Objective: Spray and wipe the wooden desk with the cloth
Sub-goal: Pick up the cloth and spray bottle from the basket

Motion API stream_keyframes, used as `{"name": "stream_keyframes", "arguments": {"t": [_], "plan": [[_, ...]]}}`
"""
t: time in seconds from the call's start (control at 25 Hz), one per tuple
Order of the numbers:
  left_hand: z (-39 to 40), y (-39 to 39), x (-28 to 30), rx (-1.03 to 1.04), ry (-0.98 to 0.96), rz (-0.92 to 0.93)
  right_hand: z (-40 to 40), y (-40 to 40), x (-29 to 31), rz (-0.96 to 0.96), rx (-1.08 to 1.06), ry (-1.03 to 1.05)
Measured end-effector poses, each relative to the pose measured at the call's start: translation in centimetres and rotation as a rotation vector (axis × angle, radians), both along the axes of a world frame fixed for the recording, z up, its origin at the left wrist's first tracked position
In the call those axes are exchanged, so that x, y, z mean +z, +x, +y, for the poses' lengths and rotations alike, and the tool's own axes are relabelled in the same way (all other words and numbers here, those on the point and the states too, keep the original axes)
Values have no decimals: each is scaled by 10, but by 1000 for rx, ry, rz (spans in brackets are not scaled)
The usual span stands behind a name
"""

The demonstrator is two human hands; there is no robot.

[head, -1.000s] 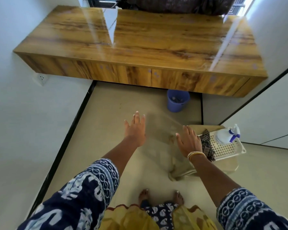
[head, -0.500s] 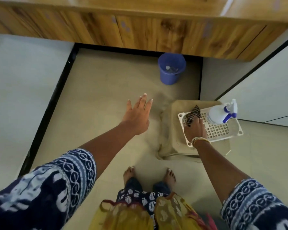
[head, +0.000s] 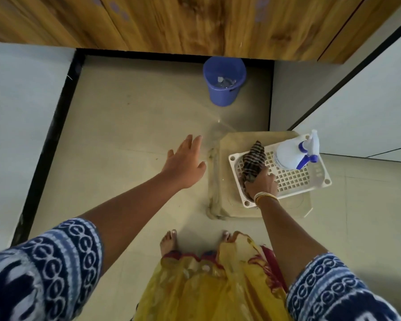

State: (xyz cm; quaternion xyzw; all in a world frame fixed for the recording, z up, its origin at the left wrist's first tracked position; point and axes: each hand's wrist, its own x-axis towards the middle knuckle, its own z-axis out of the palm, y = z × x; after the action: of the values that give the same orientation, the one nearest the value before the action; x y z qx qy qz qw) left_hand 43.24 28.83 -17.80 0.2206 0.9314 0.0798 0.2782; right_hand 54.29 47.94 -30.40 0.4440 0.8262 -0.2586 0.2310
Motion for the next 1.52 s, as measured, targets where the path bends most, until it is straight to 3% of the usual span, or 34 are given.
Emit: {"name": "stream_keyframes", "arguments": {"t": [0.12,0.24,0.32,0.44,0.48,0.6,0.76,0.84,0.96,1.24,1.36,1.52], "plan": [[8,-9,-2,121,77,-95,10,-6,-3,8,-80,-143],[17,-14,6,305,188,-242,1,-17,27,278,-532,-586],[26,-13,12,482,258,-437,-14,-25,53,470,-685,-936],[37,-8,17,853,504,-887,-35,-37,87,552,-482,-1290],[37,-8,16,956,597,-917,-37,-41,95,549,-426,-1348],[32,-12,3,1179,773,-803,-30,-37,101,607,-640,-1245],[34,-17,-6,1283,863,-835,8,-19,68,625,-1139,-614],[40,-17,-7,1301,872,-816,27,-12,56,587,-1190,-330],[49,-19,-13,1299,885,-805,48,-16,50,676,-1126,-161],[53,-17,-19,1291,848,-776,85,-24,46,613,-1019,-246],[49,-14,-17,1296,854,-763,85,-12,55,564,-836,-335],[46,-13,-5,1245,898,-725,75,-16,81,654,-576,-680]]}}
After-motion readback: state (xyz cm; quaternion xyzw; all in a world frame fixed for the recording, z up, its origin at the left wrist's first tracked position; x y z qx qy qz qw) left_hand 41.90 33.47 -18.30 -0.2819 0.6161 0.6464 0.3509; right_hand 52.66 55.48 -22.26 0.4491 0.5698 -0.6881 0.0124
